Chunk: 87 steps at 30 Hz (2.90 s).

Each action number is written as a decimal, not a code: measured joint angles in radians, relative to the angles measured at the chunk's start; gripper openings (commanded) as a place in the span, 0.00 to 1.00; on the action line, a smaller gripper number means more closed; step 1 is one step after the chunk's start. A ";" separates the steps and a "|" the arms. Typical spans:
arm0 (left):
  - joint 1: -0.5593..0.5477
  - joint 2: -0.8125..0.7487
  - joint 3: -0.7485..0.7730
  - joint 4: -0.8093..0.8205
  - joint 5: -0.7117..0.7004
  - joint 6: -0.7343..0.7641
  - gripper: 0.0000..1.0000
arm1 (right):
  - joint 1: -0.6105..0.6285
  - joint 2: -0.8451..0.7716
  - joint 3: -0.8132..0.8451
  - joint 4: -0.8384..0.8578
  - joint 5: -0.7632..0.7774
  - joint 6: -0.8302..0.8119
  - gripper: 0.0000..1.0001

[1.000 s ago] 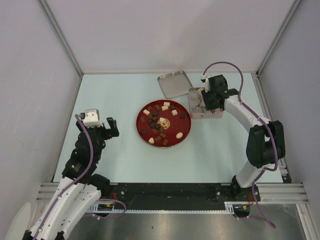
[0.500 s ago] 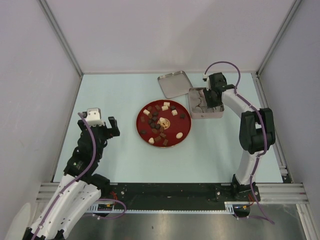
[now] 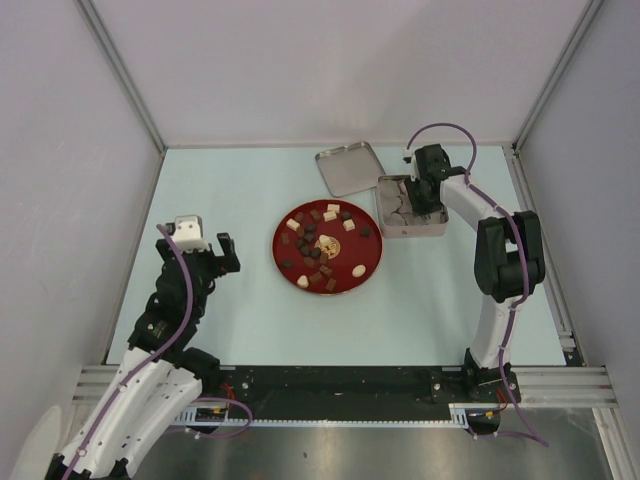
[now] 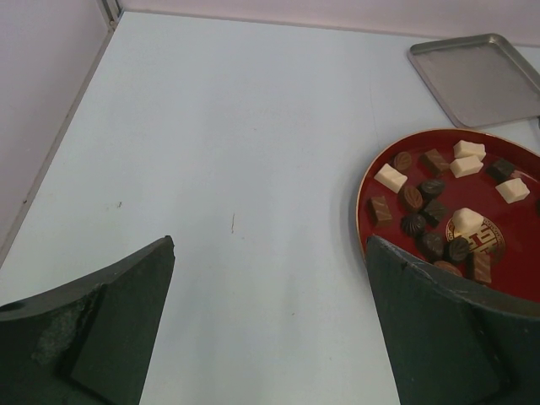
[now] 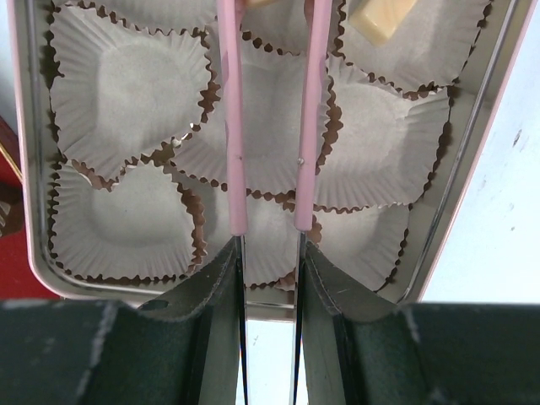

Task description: Pack the chocolate

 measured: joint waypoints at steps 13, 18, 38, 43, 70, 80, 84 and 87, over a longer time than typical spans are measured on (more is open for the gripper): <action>0.000 0.002 -0.002 0.000 0.010 -0.001 1.00 | -0.008 0.000 0.000 0.000 -0.002 0.005 0.39; 0.000 0.002 -0.004 0.001 0.012 -0.001 1.00 | -0.008 0.000 0.000 0.002 -0.016 0.009 0.41; 0.000 0.043 -0.013 0.007 0.027 -0.001 1.00 | 0.243 -0.222 -0.075 0.000 -0.039 0.053 0.42; 0.000 0.084 -0.013 0.008 0.030 -0.001 1.00 | 0.378 -0.236 -0.124 -0.005 -0.045 0.053 0.42; 0.000 0.126 -0.013 0.016 0.054 0.000 1.00 | 0.529 -0.070 -0.156 -0.003 -0.041 -0.003 0.42; 0.000 0.128 -0.013 0.021 0.057 0.000 1.00 | 0.535 -0.022 -0.130 -0.007 -0.012 -0.023 0.38; 0.000 0.128 -0.013 0.021 0.057 0.000 1.00 | 0.540 -0.013 -0.101 -0.014 0.000 -0.031 0.36; 0.000 0.128 -0.014 0.022 0.058 0.000 1.00 | 0.544 -0.003 -0.080 -0.027 0.010 -0.038 0.32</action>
